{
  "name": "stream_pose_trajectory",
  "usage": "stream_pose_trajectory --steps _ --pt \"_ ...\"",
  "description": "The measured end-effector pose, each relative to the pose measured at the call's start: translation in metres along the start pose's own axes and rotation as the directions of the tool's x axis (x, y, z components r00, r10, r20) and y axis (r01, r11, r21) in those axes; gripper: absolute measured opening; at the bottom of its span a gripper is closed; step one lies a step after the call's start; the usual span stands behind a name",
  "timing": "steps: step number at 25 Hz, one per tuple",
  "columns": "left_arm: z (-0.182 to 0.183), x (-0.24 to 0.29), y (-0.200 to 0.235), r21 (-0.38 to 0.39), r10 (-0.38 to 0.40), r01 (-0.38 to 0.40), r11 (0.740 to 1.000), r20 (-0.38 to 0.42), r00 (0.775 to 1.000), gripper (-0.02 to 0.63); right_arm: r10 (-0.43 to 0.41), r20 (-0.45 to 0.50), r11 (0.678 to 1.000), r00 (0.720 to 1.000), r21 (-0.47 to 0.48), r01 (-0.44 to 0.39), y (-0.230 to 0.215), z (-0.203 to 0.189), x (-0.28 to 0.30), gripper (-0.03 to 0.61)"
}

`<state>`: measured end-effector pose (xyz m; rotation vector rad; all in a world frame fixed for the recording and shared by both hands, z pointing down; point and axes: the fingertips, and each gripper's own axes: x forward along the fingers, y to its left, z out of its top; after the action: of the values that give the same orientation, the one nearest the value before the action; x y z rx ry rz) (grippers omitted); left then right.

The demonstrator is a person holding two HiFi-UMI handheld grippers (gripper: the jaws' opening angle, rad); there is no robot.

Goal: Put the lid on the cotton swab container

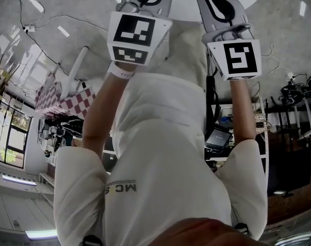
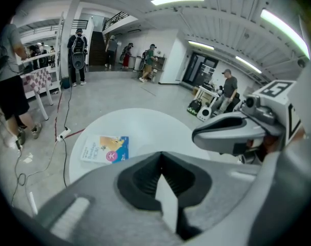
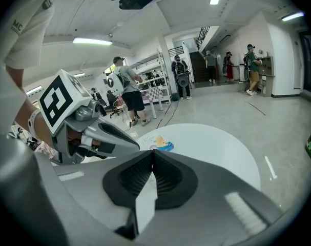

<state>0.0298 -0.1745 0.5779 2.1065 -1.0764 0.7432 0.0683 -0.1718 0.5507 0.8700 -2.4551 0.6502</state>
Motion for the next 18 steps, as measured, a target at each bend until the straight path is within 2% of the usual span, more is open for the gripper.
stream_pose_trajectory --steps 11,18 --pt "-0.016 0.031 -0.005 0.007 -0.011 0.012 1.000 -0.046 0.999 0.000 -0.022 0.001 0.999 1.000 0.026 0.022 -0.006 -0.007 -0.004 0.000" --pt "-0.020 0.044 -0.007 -0.031 -0.029 0.028 0.999 -0.057 0.998 0.000 -0.024 -0.007 0.999 1.000 0.033 0.024 -0.005 -0.010 -0.008 0.000"
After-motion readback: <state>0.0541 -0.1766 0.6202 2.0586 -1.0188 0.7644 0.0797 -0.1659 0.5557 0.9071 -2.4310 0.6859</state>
